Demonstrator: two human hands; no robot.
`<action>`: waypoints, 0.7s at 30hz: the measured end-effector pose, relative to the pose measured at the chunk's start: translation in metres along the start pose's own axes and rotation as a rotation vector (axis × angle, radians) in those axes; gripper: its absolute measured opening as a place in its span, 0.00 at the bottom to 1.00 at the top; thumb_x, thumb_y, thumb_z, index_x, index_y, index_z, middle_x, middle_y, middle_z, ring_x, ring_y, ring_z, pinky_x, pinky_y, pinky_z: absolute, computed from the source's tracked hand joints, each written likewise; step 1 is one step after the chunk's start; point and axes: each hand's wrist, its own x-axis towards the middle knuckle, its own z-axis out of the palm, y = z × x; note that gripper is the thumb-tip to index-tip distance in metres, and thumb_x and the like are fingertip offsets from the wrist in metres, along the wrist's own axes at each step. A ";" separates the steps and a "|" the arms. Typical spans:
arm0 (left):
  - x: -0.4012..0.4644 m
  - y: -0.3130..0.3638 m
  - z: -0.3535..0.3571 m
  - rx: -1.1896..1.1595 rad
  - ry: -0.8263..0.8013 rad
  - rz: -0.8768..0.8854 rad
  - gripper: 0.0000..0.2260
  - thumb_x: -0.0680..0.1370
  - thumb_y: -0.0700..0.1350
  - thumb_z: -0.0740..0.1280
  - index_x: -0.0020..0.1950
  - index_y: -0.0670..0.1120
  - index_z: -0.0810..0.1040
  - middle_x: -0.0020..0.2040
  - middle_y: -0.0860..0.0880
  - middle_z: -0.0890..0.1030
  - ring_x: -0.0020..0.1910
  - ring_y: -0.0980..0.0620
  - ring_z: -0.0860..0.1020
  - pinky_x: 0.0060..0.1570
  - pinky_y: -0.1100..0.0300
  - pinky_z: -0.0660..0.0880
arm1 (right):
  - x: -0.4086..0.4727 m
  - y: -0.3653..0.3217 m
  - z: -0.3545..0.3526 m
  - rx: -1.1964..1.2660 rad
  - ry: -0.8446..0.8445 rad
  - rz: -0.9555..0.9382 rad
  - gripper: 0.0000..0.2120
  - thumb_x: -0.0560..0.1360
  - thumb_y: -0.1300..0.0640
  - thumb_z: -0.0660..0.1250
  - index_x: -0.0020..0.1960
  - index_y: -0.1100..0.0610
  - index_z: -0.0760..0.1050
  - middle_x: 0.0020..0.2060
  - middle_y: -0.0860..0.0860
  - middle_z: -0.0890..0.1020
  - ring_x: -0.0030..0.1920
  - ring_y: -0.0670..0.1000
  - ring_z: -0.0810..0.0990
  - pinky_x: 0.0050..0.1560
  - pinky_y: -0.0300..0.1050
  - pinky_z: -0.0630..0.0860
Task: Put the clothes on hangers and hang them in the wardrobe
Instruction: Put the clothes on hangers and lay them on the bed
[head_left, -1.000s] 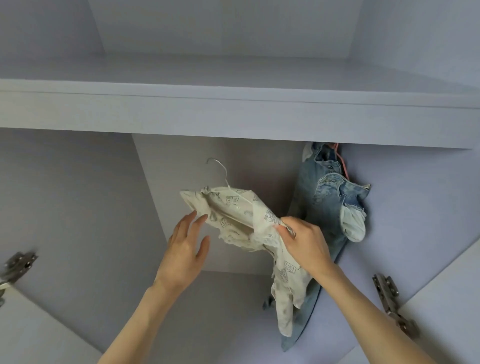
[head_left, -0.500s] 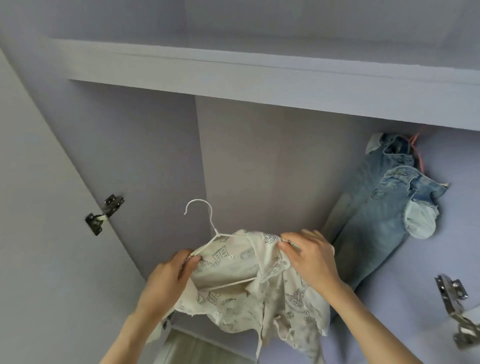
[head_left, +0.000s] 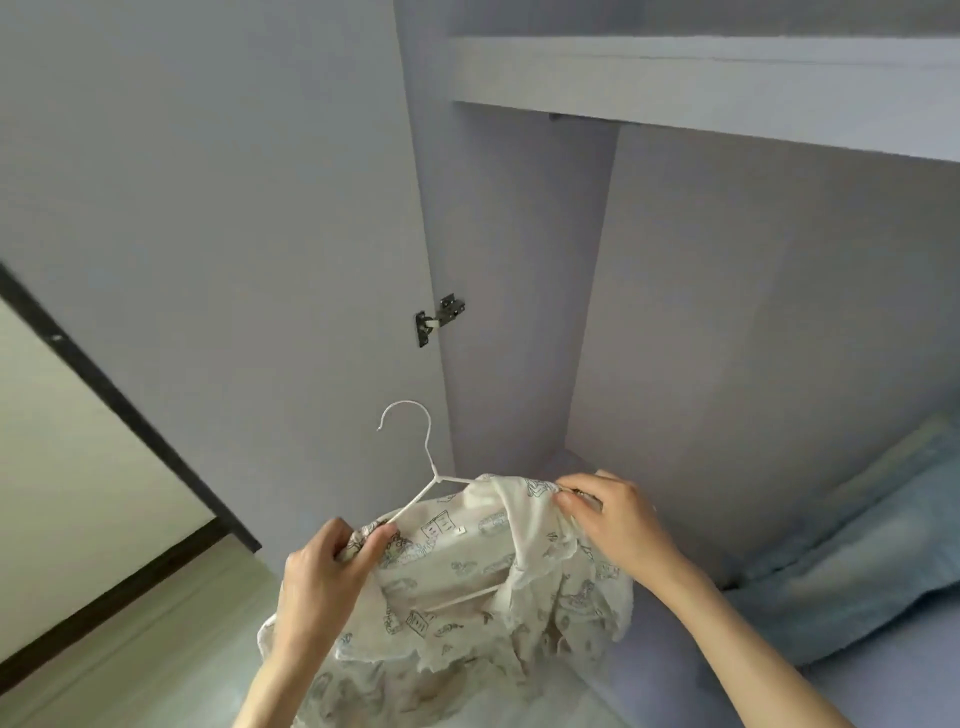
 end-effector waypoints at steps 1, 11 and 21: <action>-0.016 -0.006 -0.010 0.013 0.025 -0.015 0.23 0.69 0.55 0.72 0.31 0.40 0.65 0.22 0.53 0.64 0.25 0.50 0.60 0.26 0.58 0.60 | -0.005 -0.007 0.008 -0.009 -0.011 -0.015 0.08 0.74 0.49 0.67 0.51 0.48 0.81 0.36 0.42 0.74 0.42 0.46 0.75 0.43 0.43 0.70; -0.193 -0.080 -0.137 0.261 0.088 0.089 0.08 0.76 0.62 0.57 0.45 0.59 0.67 0.23 0.54 0.66 0.25 0.57 0.68 0.26 0.67 0.65 | -0.072 -0.108 0.084 0.096 -0.016 -0.440 0.09 0.69 0.56 0.64 0.37 0.59 0.80 0.27 0.33 0.66 0.31 0.43 0.64 0.39 0.43 0.56; -0.376 -0.100 -0.223 0.263 0.511 -0.204 0.13 0.75 0.63 0.59 0.46 0.55 0.74 0.22 0.52 0.65 0.20 0.56 0.63 0.23 0.66 0.61 | -0.189 -0.198 0.152 0.287 -0.398 -0.646 0.03 0.72 0.60 0.71 0.40 0.56 0.81 0.34 0.37 0.75 0.39 0.43 0.73 0.47 0.48 0.68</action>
